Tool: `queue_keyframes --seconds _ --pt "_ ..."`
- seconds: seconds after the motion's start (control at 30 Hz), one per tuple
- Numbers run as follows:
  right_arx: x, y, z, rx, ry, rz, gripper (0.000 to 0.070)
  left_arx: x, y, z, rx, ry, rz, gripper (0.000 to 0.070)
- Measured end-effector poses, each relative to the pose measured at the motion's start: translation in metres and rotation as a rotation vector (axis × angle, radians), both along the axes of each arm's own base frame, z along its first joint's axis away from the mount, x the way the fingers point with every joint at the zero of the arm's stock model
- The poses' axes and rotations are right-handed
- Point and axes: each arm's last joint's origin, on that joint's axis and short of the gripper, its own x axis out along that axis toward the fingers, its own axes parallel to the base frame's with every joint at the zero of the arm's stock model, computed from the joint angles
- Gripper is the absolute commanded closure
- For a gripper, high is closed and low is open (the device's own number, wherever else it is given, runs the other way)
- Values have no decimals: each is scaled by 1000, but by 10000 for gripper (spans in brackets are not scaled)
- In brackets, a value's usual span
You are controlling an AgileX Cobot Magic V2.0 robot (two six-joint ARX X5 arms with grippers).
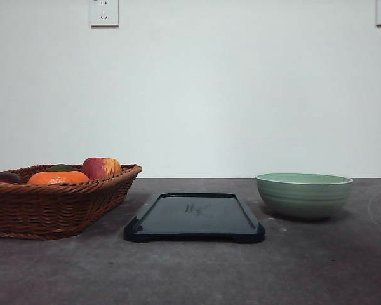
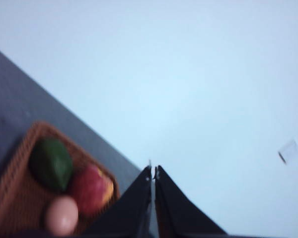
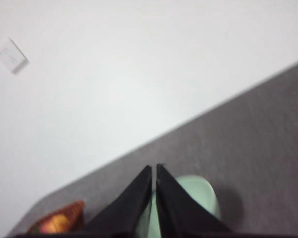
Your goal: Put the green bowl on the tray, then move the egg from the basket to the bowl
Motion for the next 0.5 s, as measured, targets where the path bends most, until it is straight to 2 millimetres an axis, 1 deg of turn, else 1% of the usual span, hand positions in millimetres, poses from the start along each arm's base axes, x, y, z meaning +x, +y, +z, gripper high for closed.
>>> queue_keyframes --seconds 0.13,0.23,0.4,0.5 --pt "-7 0 34 -46 -66 -10 694 -7 2 27 35 -6 74 697" --pt "-8 0 58 -95 -39 -17 694 -12 3 52 103 34 98 697" --pt "-1 1 97 -210 10 20 694 -12 3 94 254 128 113 697" --pt "8 2 120 -277 30 28 694 -7 3 120 338 181 113 697"
